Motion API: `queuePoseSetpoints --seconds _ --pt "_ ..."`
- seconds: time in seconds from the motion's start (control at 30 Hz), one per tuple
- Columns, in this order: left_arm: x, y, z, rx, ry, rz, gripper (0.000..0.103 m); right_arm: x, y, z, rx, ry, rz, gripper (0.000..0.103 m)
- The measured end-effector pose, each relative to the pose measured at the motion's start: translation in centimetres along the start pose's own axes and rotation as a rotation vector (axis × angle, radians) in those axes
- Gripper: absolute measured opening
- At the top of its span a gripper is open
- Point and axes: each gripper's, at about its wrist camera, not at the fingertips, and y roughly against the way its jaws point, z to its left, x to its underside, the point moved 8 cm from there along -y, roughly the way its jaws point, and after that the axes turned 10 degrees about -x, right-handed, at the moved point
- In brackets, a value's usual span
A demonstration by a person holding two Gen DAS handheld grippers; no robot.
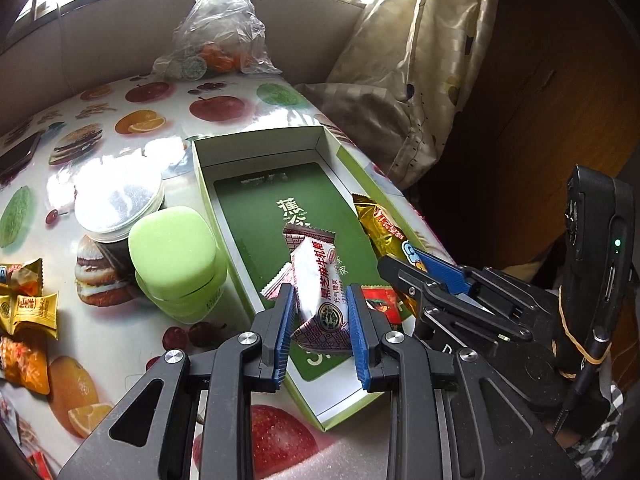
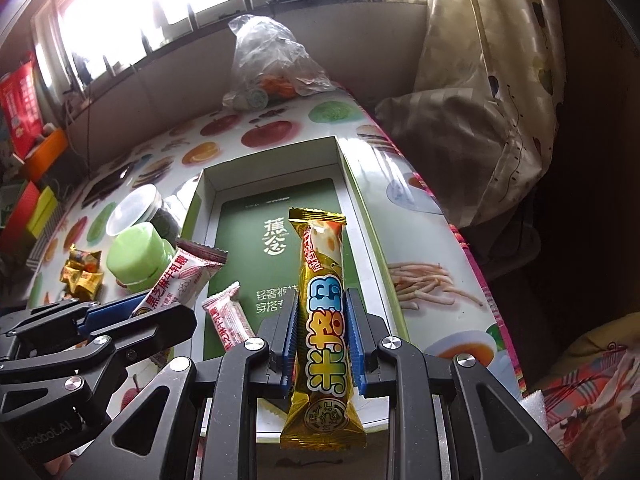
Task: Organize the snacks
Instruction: 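Carry the gold bar with the right tool while the left tool carries the candy bar into the box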
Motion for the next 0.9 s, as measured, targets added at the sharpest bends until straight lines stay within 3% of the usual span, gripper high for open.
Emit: queuePoseSetpoints --seconds 0.67,0.73,0.9 --pt "0.4 -1.3 -0.1 -0.019 -0.008 0.035 0.029 0.5 -0.7 -0.4 0.026 0.010 0.019 0.025" --pt "0.4 -1.2 -0.1 -0.017 -0.009 0.033 0.037 0.6 -0.6 -0.4 0.026 0.006 0.021 0.026" --pt "0.4 -0.8 0.0 -0.010 -0.004 0.023 0.043 0.5 -0.1 -0.7 0.027 -0.013 0.001 0.032"
